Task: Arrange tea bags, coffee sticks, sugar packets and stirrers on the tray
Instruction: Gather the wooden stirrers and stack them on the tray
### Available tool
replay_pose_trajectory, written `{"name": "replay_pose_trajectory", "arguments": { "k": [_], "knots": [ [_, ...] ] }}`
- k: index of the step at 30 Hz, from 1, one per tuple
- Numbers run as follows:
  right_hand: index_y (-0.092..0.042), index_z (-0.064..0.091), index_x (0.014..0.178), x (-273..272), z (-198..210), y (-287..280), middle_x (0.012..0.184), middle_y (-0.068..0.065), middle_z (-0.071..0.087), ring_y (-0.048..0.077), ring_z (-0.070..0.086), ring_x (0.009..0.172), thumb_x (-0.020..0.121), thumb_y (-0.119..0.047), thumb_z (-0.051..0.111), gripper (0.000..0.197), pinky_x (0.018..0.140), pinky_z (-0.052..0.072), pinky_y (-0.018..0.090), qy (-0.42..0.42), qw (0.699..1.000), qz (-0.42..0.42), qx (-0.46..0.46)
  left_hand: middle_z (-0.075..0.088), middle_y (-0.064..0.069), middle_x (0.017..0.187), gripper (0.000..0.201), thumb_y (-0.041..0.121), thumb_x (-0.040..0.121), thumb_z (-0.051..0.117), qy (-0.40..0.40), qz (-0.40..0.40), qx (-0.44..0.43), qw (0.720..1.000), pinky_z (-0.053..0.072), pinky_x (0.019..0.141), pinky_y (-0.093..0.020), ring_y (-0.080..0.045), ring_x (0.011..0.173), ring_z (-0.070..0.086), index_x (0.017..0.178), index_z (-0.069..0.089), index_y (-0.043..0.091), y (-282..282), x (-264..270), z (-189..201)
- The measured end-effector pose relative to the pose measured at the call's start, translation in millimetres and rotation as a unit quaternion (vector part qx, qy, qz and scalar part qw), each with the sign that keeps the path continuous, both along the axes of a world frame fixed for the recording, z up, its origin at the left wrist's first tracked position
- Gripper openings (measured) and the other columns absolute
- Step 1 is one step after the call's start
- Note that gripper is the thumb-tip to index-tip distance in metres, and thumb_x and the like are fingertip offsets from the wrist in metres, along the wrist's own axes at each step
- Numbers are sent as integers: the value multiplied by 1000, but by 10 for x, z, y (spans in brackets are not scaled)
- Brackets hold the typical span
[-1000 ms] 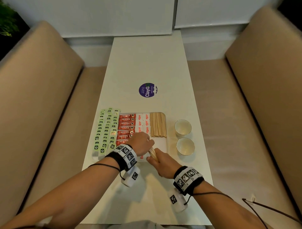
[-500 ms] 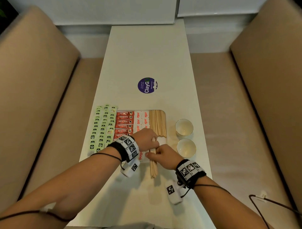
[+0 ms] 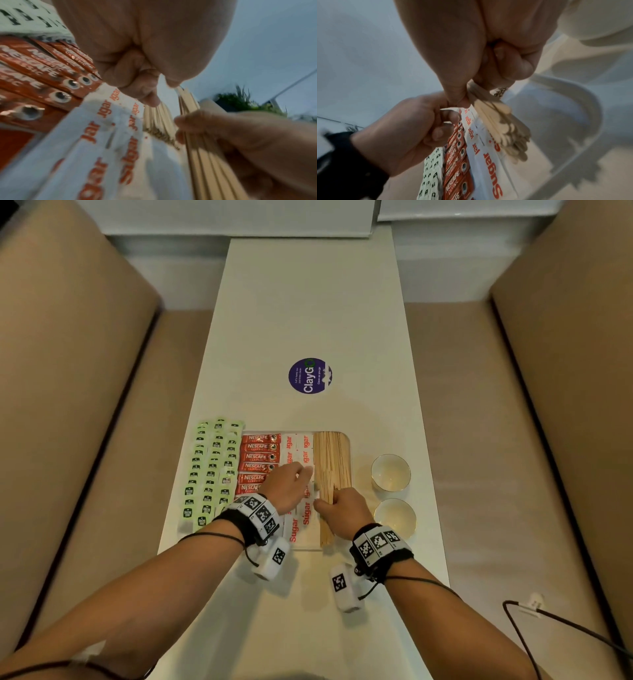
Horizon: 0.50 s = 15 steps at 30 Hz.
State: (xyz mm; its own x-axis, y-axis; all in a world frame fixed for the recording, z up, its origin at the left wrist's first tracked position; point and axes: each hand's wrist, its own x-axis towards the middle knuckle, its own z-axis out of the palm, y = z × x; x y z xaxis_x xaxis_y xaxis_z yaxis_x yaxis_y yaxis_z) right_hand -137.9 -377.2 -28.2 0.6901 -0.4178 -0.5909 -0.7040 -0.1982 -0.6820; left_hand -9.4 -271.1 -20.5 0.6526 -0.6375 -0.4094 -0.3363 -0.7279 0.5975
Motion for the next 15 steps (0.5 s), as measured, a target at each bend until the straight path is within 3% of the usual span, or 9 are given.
{"name": "replay_pose_trajectory", "arguments": {
  "k": [2,4,7,10,13,15],
  "knots": [
    [-10,57,63,64,-28,8,62,3,57,18,54,56,86,-33,66,34,53,44,28,13,1000,-16,-10,64,1,68,21,34,103,47,-2,-28,24,999,43,52,-28,-14,57,58,104,61,19,97,-28,-94],
    [-8,58,64,118,-49,25,63,4,58,20,55,57,84,-34,66,33,55,47,32,27,999,-20,-18,66,1,68,12,28,99,55,0,-64,42,997,46,51,-28,-12,56,59,110,59,23,162,-82,-153],
    [1,67,81,142,-99,53,75,9,67,26,65,69,83,-34,66,35,67,57,40,45,998,-17,-29,70,1,86,30,24,93,63,2,-109,61,992,48,62,-27,-14,74,64,122,56,22,188,-156,-222],
    [-2,68,91,107,-178,83,91,13,70,28,69,81,83,-37,65,35,75,60,42,49,998,-15,-34,68,-5,103,45,19,89,62,-5,-137,75,988,50,73,-30,-22,90,64,133,51,19,182,-193,-252],
    [-6,68,89,88,-198,93,91,9,67,24,66,79,86,-47,64,42,75,58,38,41,998,-6,-45,66,-8,108,52,16,89,62,2,-160,82,984,46,71,-28,-24,94,63,138,47,16,173,-221,-264],
    [-5,66,83,104,-196,71,84,6,65,23,64,76,88,-45,64,40,71,56,35,42,998,3,-45,66,-8,111,56,16,88,64,7,-160,83,984,45,71,-27,-24,96,63,140,44,15,175,-227,-276]
  ]
}}
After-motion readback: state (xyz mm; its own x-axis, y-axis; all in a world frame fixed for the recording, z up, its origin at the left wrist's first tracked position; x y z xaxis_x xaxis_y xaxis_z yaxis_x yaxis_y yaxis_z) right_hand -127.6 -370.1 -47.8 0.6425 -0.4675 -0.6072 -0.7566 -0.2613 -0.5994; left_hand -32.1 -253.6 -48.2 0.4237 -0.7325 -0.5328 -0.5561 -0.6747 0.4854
